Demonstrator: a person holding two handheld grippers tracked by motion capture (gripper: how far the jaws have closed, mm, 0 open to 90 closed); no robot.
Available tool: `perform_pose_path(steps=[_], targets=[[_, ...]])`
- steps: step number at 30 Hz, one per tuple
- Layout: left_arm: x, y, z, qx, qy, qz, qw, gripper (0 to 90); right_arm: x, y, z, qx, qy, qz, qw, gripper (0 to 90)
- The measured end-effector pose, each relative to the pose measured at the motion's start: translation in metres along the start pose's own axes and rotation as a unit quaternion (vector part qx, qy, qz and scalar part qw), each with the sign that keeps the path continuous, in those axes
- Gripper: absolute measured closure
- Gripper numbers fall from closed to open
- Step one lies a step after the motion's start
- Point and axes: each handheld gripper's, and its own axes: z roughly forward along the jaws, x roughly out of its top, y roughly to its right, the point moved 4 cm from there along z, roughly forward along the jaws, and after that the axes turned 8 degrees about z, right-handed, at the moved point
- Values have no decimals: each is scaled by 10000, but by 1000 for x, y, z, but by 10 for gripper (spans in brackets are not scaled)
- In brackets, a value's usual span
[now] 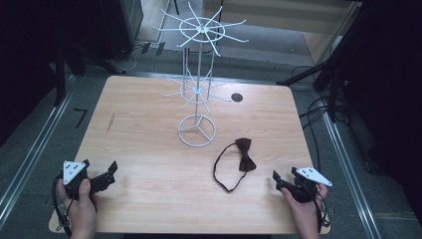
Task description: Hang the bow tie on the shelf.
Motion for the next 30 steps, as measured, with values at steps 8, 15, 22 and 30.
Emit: perform_pose_path(steps=[8,15,22,30], targets=[[0,5,-1,103,50,229,9997,64,5,-10,3,155,-279,-57,9995,220],[1,4,1,49,-23,230,9997,64,26,-40,1,359,-387,-304,9981,175],[1,5,1,60,-23,241,9997,70,40,-59,10,465,-780,-317,9954,113],[1,5,1,71,-33,251,9997,72,47,-90,27,683,-1184,-394,9898,62]])
